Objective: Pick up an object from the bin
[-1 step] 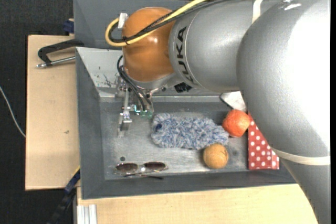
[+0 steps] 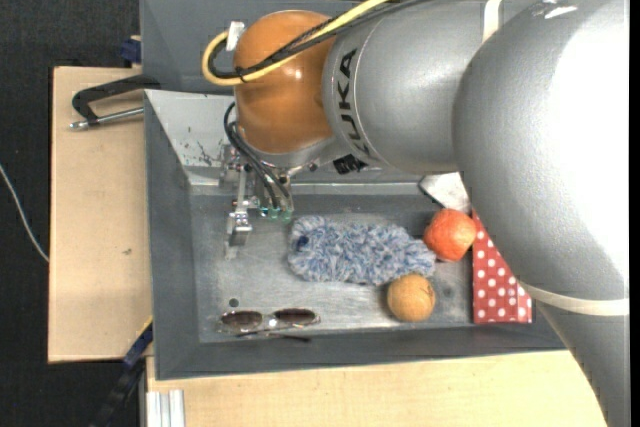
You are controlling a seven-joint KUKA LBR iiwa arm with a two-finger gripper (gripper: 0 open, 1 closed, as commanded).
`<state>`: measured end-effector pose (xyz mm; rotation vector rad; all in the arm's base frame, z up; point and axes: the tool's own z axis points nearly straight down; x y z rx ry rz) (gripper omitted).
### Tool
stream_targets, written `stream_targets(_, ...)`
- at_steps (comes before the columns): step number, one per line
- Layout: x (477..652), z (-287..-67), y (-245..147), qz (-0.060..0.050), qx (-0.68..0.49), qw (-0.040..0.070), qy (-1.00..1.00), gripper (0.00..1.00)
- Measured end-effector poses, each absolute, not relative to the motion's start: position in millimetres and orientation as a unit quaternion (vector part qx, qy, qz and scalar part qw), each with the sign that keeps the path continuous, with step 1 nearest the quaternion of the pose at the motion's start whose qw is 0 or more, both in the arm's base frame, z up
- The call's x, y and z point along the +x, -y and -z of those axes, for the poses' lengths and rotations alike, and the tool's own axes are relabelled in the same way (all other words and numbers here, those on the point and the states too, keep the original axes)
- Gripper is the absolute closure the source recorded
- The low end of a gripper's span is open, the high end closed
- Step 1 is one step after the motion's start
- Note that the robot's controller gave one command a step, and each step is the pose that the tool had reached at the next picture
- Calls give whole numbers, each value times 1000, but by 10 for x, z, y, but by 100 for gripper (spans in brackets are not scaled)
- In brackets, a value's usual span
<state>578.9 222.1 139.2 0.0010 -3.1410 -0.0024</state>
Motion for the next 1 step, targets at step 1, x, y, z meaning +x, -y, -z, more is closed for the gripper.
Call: stream_targets(1,5734,-1407,-1763,1,36,0,999,0)
